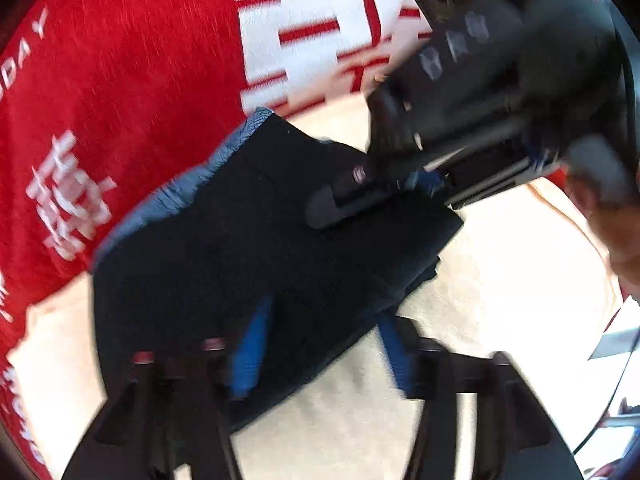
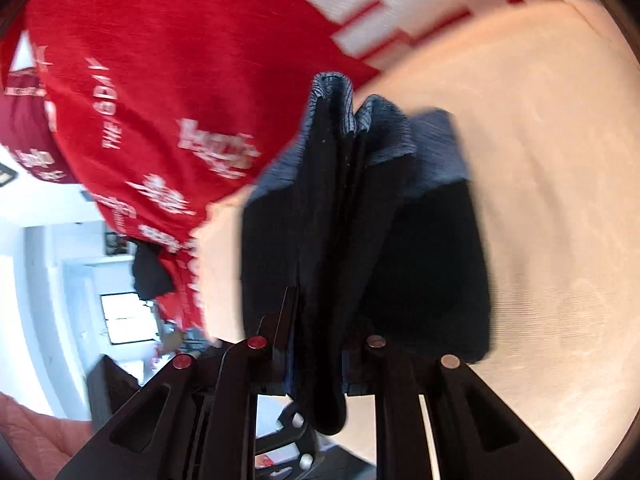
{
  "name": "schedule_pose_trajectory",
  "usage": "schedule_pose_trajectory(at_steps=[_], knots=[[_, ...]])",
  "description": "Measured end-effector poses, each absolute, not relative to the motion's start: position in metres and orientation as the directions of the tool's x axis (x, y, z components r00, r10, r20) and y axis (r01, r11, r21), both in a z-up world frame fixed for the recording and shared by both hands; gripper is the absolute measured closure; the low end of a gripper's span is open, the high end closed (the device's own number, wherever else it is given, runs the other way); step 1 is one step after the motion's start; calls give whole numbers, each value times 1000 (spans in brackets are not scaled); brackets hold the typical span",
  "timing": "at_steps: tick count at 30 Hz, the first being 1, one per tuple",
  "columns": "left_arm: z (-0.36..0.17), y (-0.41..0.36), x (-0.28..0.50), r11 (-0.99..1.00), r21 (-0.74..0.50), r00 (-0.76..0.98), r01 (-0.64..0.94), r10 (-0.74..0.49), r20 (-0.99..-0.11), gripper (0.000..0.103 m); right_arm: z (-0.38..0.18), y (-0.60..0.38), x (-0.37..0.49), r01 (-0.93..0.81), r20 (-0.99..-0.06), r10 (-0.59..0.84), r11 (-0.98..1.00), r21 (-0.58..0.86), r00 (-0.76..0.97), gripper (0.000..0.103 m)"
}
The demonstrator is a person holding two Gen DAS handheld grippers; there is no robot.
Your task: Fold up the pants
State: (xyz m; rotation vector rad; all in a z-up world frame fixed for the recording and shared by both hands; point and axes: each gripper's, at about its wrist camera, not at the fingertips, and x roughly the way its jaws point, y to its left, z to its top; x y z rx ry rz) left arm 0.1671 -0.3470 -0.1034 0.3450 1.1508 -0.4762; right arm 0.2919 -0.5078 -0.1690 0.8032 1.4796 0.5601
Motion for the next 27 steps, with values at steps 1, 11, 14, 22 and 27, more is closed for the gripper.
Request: schedule_pose_trajectory(at_steps=[1, 11, 14, 22, 27], knots=[[-107, -347, 167, 853, 13, 311, 522, -176, -934, 44, -175, -505, 293, 150, -645, 763, 634, 759, 39, 85], [-80, -307, 177, 908, -16, 314, 419, -161, -935, 15, -176, -502, 287, 142, -730, 683, 720, 680, 32, 77], [-69, -284, 188, 936, -10, 327, 351, -132, -936, 15, -169, -495, 283, 125, -775, 631, 767, 629, 28, 77], [-93, -225, 218, 993, -24, 241, 118, -52, -969, 0, -149, -473, 276, 67, -891, 450, 889, 454, 58, 59], [-104, -219, 221, 996, -41, 237, 80, -59, -970, 0, -141, -472, 268, 75, -932, 357, 929, 361, 68, 41]])
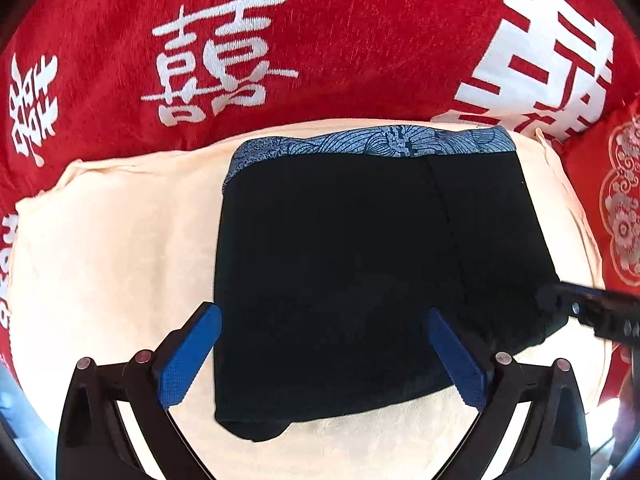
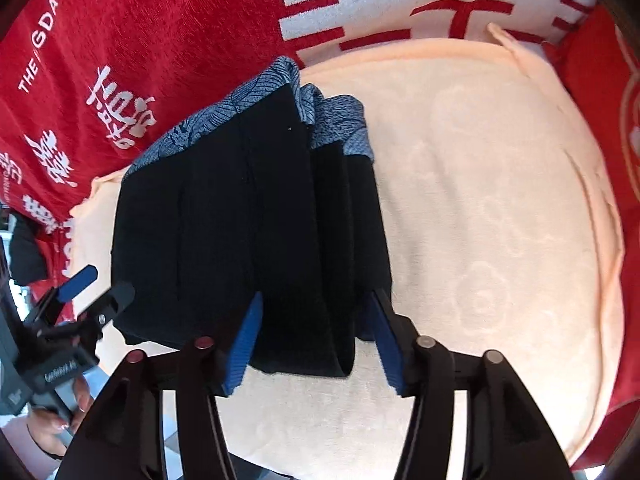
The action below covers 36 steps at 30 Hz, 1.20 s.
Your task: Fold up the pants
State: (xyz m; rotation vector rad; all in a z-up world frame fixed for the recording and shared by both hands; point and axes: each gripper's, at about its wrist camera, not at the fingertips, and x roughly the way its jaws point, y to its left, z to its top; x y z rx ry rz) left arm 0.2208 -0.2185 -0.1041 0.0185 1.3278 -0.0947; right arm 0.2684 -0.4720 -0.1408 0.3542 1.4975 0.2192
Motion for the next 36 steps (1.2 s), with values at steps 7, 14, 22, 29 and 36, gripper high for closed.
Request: schedule_pose_trajectory(at_steps=[7, 14, 22, 29, 36], knots=[[-126, -217, 221, 997, -11, 209, 70, -25, -977, 0, -127, -455, 261, 59, -963, 248, 965, 255, 110, 32], [-133, -218, 220, 997, 9, 206, 81, -8, -979, 0, -124, -425, 268, -22, -965, 214, 977, 213, 153, 27], [-144, -221, 221, 996, 30, 179, 81, 15, -984, 0, -157, -427, 265, 20, -972, 217, 975, 219, 95, 21], [-154, -219, 228, 997, 29, 144, 68, 19, -989, 0, -160, -423, 261, 1, -971, 206, 978, 208, 122, 19], [-159, -221, 225, 998, 57, 188, 40, 49, -981, 0, -159, -423, 258, 14, -967, 209, 977, 214, 147, 18]])
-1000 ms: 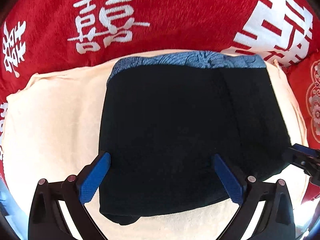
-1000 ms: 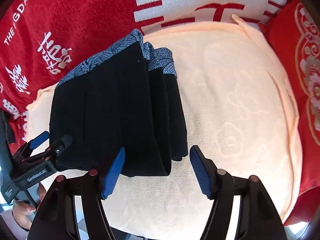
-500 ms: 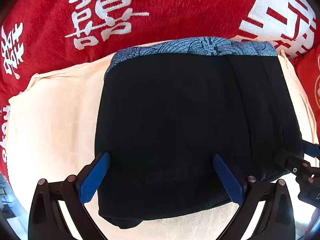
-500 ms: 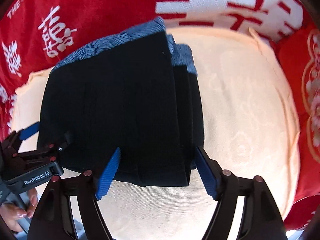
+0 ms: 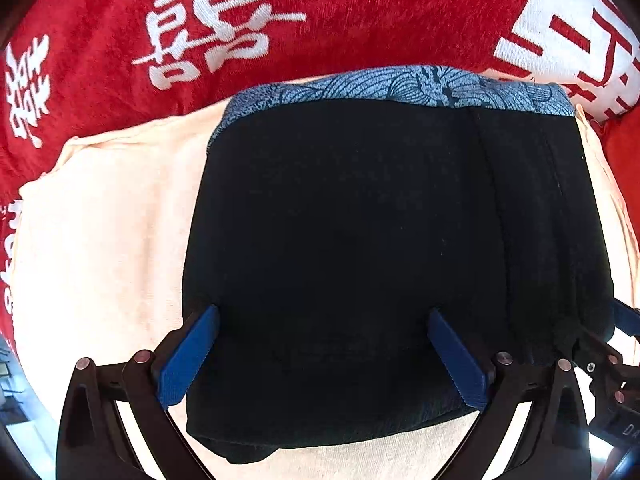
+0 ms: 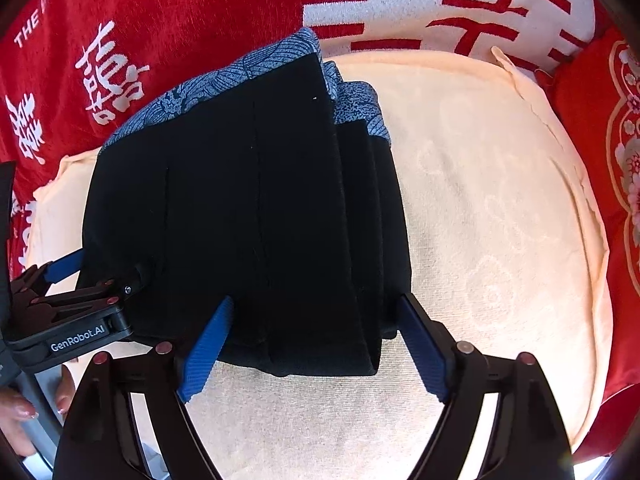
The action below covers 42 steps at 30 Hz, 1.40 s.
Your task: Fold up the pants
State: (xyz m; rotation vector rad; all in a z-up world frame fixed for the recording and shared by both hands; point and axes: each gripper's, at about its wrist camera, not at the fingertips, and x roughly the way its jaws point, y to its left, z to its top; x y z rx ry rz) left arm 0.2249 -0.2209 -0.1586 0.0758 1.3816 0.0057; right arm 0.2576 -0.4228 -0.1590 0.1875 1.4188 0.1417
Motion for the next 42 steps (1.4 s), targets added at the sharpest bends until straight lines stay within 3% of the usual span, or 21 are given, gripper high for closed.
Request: schedule_pose_trajectory(at_steps=[8, 42], knots=[[-158, -227, 227, 994, 87, 190, 64, 73, -979, 0, -168, -437, 254, 96, -957, 261, 957, 274, 130, 8], [-161, -231, 242, 994, 89, 148, 59, 80, -986, 0, -182, -448, 254, 158, -943, 323, 930, 331, 79, 1]])
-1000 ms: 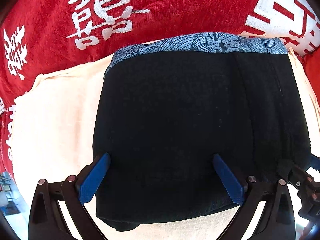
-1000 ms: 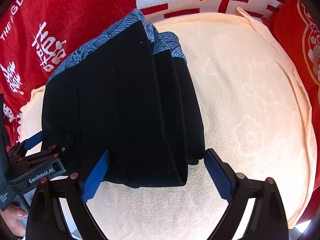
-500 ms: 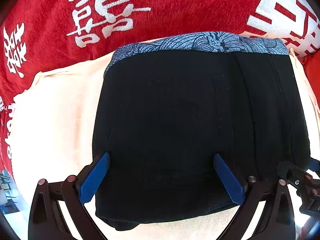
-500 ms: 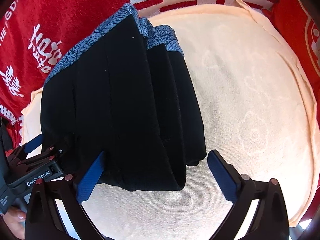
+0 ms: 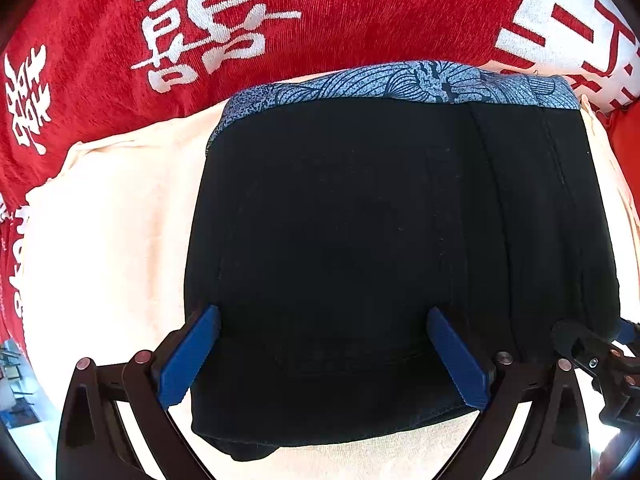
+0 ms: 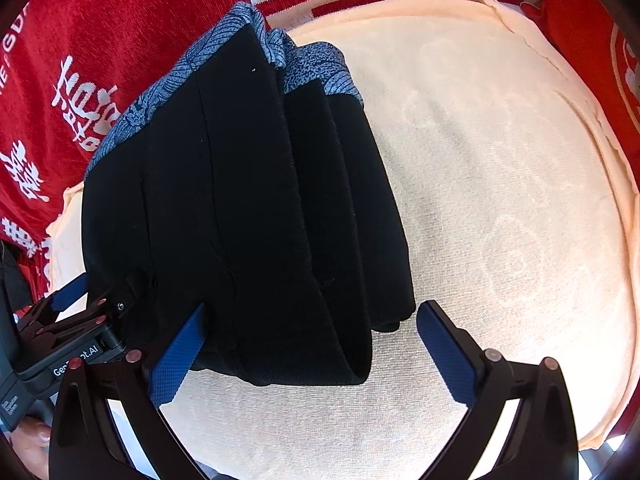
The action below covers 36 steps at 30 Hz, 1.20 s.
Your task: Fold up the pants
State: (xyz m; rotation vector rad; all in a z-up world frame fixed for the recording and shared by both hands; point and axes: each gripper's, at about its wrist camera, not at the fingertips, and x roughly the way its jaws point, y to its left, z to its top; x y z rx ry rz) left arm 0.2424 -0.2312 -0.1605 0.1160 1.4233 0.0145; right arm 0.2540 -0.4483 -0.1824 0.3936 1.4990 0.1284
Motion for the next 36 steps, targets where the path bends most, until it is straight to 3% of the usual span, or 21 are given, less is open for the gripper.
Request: schedule_pose_trajectory(at_steps=[16, 24, 30, 36], knots=[[-159, -229, 248, 994, 71, 136, 84, 59, -989, 0, -187, -453, 255, 176, -930, 359, 914, 367, 72, 1], [-136, -183, 254, 992, -57, 200, 114, -80, -977, 0, -178, -464, 254, 156, -908, 416, 894, 419, 57, 1], [-108, -132, 261, 974, -226, 353, -31, -201, -914, 0, -150, -464, 241, 130, -891, 440, 882, 452, 113, 1], [-67, -109, 270, 931, -312, 562, -191, -157, -812, 0, -125, -423, 224, 16, -916, 370, 926, 377, 151, 0]])
